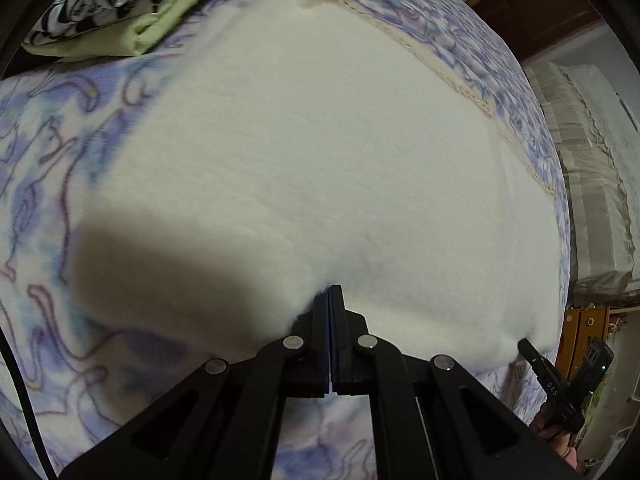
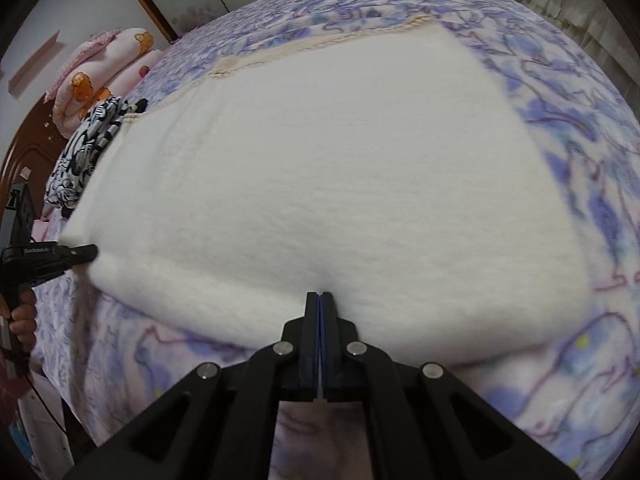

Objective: Fold large clothes

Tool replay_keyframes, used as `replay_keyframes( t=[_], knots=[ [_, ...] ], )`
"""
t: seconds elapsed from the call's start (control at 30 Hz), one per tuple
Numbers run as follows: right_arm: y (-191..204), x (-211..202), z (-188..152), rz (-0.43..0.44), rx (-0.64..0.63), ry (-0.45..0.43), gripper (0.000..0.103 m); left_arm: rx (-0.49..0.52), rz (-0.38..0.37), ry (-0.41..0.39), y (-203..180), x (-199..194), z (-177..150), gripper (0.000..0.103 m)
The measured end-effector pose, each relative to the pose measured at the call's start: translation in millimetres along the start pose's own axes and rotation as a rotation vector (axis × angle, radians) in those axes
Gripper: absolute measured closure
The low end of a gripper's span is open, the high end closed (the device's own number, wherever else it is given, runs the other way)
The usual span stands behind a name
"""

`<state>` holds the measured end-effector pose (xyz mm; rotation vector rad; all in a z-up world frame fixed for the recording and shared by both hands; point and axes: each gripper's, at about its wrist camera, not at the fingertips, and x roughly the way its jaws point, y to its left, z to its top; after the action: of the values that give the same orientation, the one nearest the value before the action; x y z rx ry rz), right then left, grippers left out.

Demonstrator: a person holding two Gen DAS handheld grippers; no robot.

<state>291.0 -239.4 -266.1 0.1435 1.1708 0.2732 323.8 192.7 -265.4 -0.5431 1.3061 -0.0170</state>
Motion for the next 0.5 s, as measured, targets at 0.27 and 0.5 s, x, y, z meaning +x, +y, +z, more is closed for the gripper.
replay_keyframes(
  t=[0.27,0.5],
  knots=[
    [-41,-22,-8,-0.135,0.088,-0.019,0.103,0.032,0.180,-0.031,41,-27,5,0.102],
    [-59,-30,-6,-0.207,0.126,-0.022,0.103,0.094,0.270,-0.024,62,-32,11,0.102]
  ],
)
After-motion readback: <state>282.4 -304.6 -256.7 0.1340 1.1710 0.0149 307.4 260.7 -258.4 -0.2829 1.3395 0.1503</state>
